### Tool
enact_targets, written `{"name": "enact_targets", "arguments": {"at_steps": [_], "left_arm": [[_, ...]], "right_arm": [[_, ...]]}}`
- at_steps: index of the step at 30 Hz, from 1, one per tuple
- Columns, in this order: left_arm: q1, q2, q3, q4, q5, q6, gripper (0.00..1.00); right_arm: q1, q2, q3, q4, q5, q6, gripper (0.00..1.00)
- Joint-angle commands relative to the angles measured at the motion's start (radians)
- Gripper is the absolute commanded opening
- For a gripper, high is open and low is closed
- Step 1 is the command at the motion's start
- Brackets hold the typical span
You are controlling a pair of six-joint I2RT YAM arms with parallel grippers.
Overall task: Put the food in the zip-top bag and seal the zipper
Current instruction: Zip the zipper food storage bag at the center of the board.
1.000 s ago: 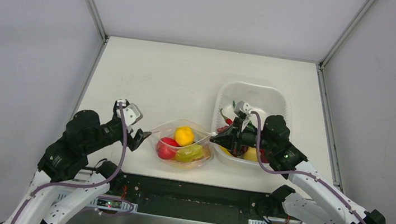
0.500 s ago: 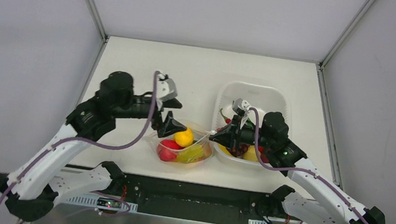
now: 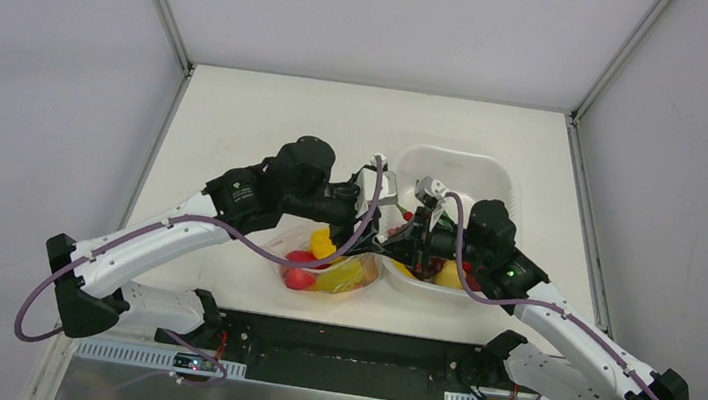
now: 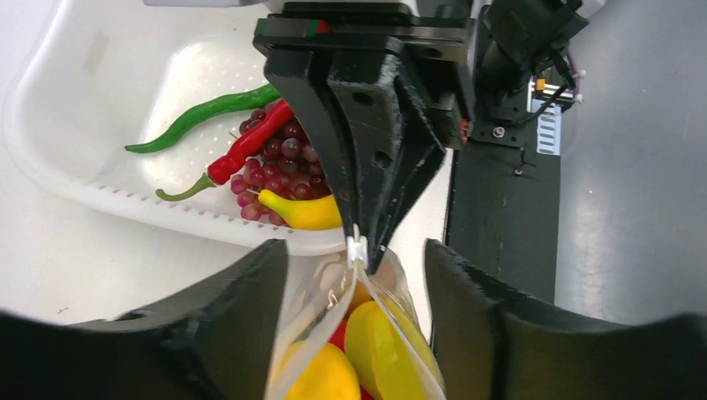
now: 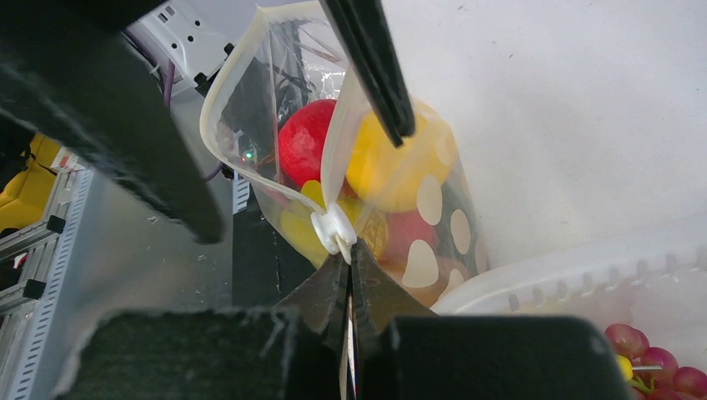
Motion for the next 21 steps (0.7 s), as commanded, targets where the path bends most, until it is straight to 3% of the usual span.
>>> {"name": "enact_targets", "arguments": {"at_steps": [1, 14, 21], "left_arm": [[-0.004, 0.032, 0.035, 0.058, -0.005, 0.009, 0.55], [-0.003, 0.052, 0.016, -0.003, 0.047, 0.017, 0.24], [-0.004, 0.087, 0.043, -0.065, 0.090, 0.022, 0.30]], "right_arm": [[-0.004, -0.019, 0.032, 0.037, -0.020, 0.002, 0.00], [-0.003, -0.023, 0.027, 0.037, -0.004, -0.008, 0.00], [-0.004, -0.020, 0.023, 0.041, 0.003, -0.013, 0.00]]}}
